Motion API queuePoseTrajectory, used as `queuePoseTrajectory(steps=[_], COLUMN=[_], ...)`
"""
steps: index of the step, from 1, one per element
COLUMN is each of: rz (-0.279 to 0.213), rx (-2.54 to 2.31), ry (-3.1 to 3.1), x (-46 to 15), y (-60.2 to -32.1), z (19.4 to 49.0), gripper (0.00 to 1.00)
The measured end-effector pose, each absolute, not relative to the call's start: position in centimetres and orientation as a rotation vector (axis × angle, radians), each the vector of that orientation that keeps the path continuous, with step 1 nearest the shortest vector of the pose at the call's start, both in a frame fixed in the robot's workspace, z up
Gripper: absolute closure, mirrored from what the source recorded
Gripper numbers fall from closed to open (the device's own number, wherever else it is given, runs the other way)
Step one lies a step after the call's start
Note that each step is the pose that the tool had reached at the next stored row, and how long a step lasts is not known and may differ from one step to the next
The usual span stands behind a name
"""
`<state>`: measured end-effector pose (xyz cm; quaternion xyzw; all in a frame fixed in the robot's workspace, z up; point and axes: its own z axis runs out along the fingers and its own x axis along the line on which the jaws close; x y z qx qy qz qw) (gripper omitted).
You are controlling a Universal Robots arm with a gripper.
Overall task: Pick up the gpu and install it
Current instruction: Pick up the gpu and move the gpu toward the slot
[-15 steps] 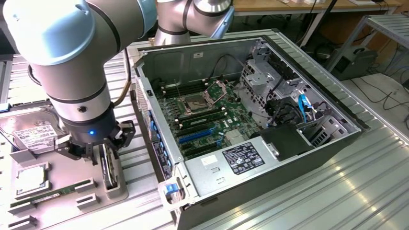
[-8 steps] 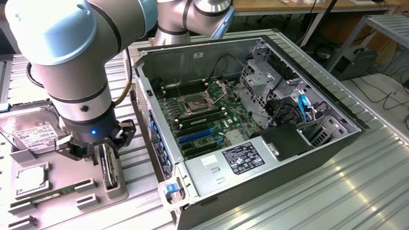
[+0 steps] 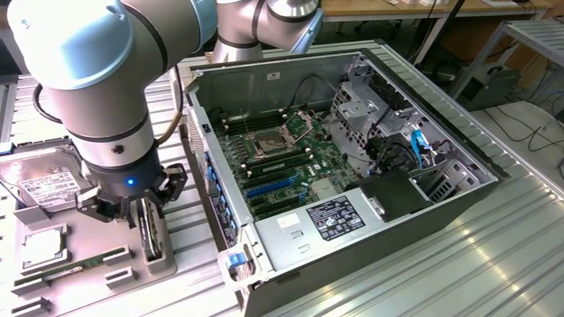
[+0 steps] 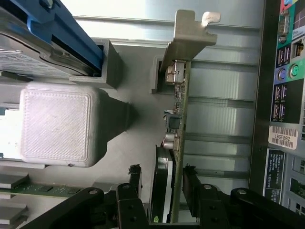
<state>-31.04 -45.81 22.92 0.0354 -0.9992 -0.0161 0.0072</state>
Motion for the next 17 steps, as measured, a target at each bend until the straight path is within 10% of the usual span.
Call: queuePoseTrajectory(steps=[17], rz=[-0.05], rx=[0.181], ry=[-3.121], x=[-31.04], y=[-45.81], z=[22.76], gripper=[0.52])
